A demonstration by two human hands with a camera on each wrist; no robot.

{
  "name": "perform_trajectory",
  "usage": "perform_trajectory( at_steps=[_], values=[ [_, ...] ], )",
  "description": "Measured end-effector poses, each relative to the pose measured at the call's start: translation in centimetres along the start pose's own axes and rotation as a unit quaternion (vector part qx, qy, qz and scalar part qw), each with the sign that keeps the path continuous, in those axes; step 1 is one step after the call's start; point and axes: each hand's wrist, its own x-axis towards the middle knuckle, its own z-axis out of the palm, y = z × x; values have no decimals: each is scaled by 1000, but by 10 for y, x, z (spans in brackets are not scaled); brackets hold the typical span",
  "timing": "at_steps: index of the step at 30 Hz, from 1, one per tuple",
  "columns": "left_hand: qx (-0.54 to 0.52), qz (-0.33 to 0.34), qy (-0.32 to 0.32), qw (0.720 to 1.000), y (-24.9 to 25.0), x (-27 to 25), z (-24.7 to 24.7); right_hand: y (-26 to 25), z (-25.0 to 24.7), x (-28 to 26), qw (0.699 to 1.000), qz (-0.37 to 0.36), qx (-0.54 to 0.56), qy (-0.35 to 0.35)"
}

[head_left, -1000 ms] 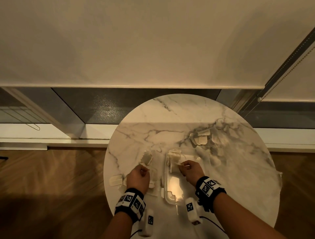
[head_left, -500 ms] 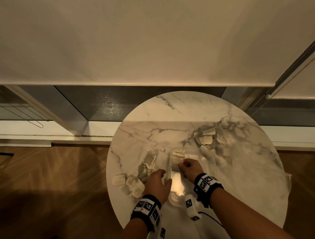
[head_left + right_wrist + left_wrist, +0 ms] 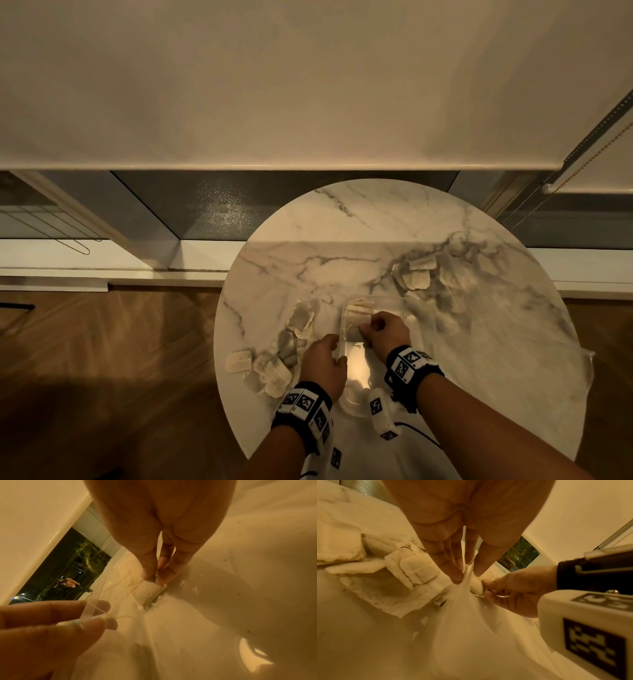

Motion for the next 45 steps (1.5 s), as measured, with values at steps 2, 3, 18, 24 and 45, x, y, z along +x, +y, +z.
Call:
perform_trajectory(
  at_steps=[2,3,18,24,45],
  values=[
    [-4,-2,1,1000,0,0,1,-1,-1,0,1000,-4,3,0],
    [-9,-2,1,1000,-1,-1,2,-2,-2,0,1000,-4,9,2],
    [-23,-22,107,994,8,28,-33,-1,-10,-5,998,-37,39,-25],
    [121,-69,77,987,-3,72,-64,7,-11,-7,992,13,124,-8],
    [-109,19,120,987,-5,27,-86,-6,-35,-55,988,-78,111,-68]
  ],
)
